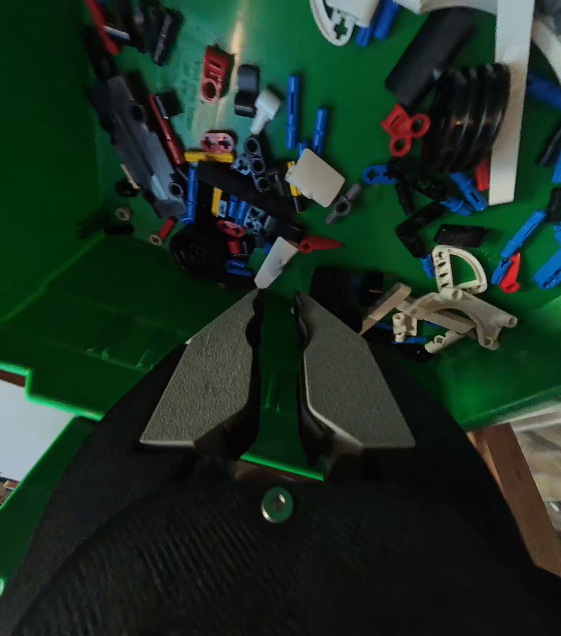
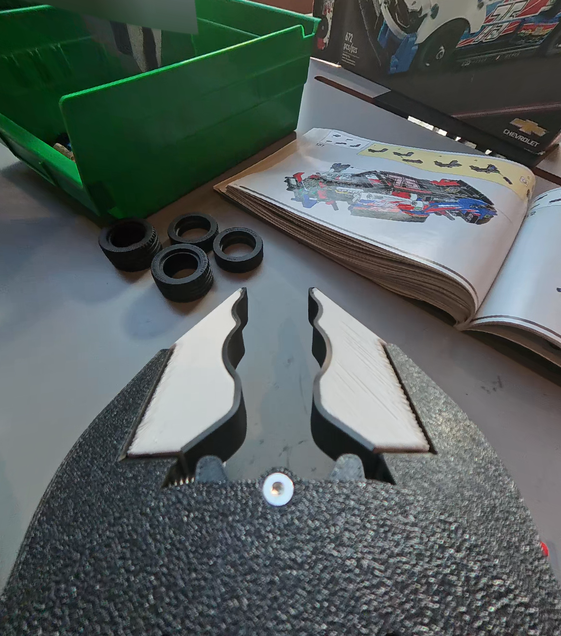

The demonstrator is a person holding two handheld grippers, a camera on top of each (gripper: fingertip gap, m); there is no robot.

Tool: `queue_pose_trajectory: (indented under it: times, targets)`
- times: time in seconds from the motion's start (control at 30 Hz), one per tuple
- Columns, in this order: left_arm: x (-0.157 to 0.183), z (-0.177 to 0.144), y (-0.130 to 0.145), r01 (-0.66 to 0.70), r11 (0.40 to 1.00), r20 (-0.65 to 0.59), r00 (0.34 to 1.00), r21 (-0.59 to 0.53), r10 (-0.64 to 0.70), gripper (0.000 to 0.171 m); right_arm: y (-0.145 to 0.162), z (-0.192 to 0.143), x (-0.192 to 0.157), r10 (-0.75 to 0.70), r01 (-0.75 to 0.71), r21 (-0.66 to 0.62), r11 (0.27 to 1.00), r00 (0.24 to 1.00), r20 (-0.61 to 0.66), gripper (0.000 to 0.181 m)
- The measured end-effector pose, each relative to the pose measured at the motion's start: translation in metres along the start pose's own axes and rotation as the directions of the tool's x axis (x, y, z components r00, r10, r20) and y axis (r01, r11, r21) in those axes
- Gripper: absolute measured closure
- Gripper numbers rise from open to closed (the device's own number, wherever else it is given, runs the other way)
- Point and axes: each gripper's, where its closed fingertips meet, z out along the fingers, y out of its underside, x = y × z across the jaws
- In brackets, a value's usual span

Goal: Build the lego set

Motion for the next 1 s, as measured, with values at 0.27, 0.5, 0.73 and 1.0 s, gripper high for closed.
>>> queue_pose_trajectory:
  times: [0.27,0.5,0.73,1.0]
  targets:
    - [0.014,0.007,-0.016,-0.038,0.999,-0.113,0.993,0.02,0.04,0.171,0.0,0.0,0.0,0.0,0.0,0.0,1.0,1.0,0.004,0.148]
    - [0.012,-0.044,-0.061,0.072,0.925,-0.229,0.973,0.374,0.017,0.155,0.0,0.0,-0.001,0.001,-0.001,0.0,1.0,1.0,0.004,0.149]
    - [0.047,-0.028,-0.07,-0.05,0.927,-0.288,0.943,0.373,0.166,0.139,0.001,0.0,-0.001,-0.002,0.002,-0.005,1.0,1.0,0.003,0.149]
    - [0.02,0.003,-0.058,-0.094,0.972,0.003,0.995,0.215,0.095,0.155,0.002,0.001,-0.002,-0.008,0.008,-0.013,1.0,1.0,0.004,0.15]
